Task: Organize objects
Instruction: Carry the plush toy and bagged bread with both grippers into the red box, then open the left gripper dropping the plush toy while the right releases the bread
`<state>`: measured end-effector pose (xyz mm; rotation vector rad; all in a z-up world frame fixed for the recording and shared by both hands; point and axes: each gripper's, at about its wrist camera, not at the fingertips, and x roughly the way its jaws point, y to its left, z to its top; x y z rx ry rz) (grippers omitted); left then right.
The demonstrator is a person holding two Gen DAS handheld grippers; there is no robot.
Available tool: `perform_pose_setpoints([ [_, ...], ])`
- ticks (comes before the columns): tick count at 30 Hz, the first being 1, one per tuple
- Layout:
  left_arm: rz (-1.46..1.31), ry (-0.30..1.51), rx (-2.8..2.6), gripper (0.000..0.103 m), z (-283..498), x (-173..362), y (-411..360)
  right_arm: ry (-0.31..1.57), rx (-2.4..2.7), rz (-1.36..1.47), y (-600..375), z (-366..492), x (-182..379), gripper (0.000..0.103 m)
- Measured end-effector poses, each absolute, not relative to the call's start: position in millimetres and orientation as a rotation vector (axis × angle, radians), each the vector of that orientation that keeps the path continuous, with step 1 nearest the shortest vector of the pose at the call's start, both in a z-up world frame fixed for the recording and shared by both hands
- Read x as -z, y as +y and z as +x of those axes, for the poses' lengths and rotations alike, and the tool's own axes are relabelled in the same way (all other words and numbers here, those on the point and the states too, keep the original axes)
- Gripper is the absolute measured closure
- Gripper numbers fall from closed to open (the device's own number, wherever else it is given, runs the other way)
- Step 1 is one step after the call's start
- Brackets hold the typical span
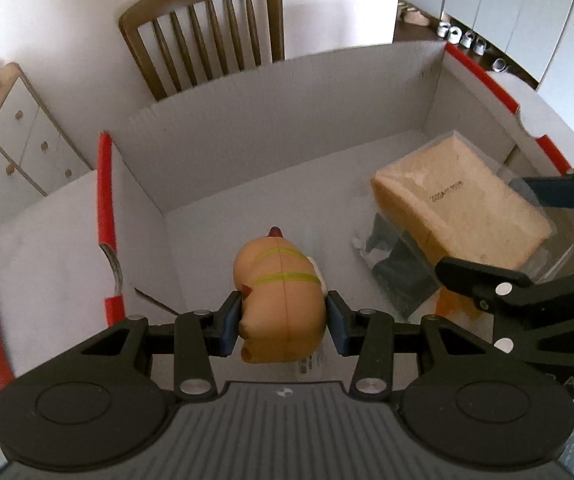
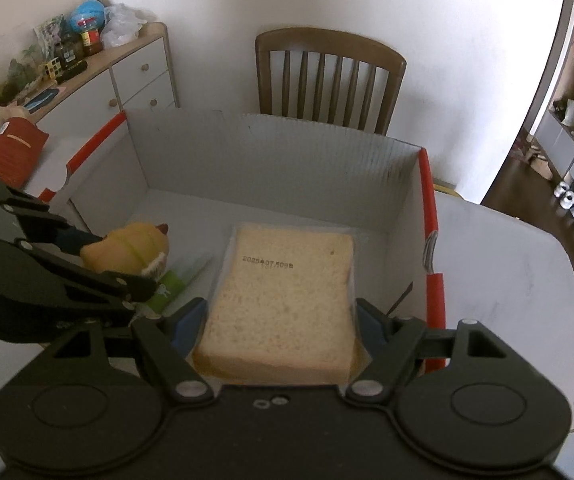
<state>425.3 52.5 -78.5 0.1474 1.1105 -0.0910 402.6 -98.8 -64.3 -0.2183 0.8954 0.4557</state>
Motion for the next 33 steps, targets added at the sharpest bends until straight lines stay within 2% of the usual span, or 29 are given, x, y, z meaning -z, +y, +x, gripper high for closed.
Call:
perform_pose_setpoints([
  [7, 0.146, 1.129, 0.093, 0.058, 426.1, 85.4, 50.4, 0.889, -0.453, -0.237, -99.2, 400.1, 65.6, 0.024],
  [16, 0.116, 1.096, 0.090, 0.048, 419.9, 76.8, 47.9, 0.862, -0.448, -0.279, -102.1, 393.6, 56.5, 0.018],
  [19, 0.112, 1.079, 0.094, 0.044, 415.3, 71.7, 46.8, 0.854, -0.445, -0.278, -104.6, 389.8, 52.3, 0.015],
  [23, 0.109, 1.052, 0.089, 0.031, 408.0, 62.2, 46.7, 0.837, -0.449, -0.267, -110.2, 385.5, 43.5, 0.013],
  [33, 0.060, 0.967, 0.092, 0.030, 377.1, 28.0, 56.6, 0.777, -0.485, -0.232, -125.3, 359.4, 8.8, 0.009],
])
